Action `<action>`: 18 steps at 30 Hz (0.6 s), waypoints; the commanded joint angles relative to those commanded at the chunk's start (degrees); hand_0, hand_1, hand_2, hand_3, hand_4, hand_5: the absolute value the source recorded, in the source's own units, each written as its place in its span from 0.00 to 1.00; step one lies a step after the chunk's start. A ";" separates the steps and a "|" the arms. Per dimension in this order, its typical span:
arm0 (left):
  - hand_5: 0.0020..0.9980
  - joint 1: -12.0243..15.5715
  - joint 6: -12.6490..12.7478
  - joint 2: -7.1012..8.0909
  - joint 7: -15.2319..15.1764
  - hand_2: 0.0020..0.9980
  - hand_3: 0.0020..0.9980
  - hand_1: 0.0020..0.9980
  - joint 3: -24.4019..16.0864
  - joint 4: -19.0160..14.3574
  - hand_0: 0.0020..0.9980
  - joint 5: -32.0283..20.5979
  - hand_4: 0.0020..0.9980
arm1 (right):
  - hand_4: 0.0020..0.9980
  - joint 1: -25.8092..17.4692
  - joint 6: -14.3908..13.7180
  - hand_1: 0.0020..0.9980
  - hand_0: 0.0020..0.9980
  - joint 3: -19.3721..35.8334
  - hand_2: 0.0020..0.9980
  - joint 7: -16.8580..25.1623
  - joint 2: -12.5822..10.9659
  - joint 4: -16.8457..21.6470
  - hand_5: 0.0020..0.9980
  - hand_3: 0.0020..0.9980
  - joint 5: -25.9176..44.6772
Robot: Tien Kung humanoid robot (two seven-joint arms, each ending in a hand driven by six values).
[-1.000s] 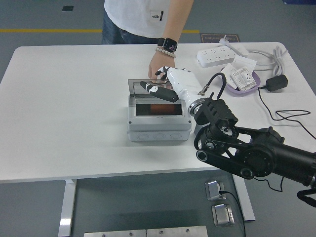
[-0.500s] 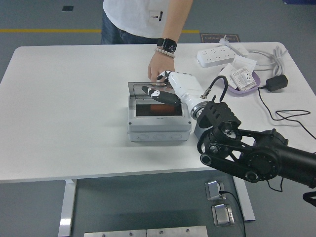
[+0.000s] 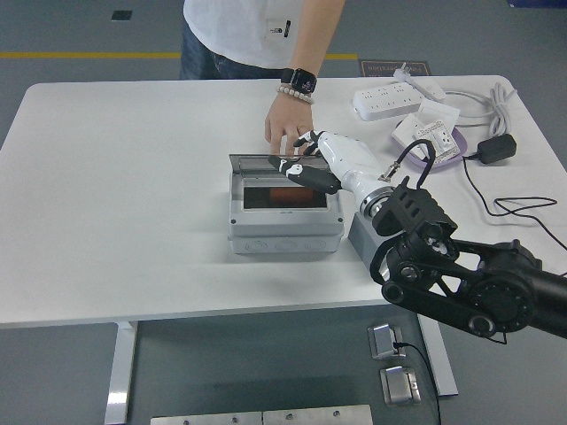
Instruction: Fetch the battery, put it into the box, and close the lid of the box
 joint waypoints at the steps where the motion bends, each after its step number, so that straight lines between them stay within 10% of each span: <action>1: 0.49 -0.02 -0.01 0.00 0.01 0.63 0.60 0.71 0.00 0.00 0.63 0.01 0.60 | 0.87 -0.09 -0.09 0.69 0.79 0.00 0.69 0.21 -0.03 0.01 1.00 0.76 0.62; 18: 0.49 -0.18 0.23 0.00 0.15 0.63 0.60 0.71 -0.32 0.00 0.63 0.64 0.60 | 0.87 -1.19 -2.00 0.68 0.77 -0.78 0.69 2.21 -0.81 1.22 1.00 0.76 5.88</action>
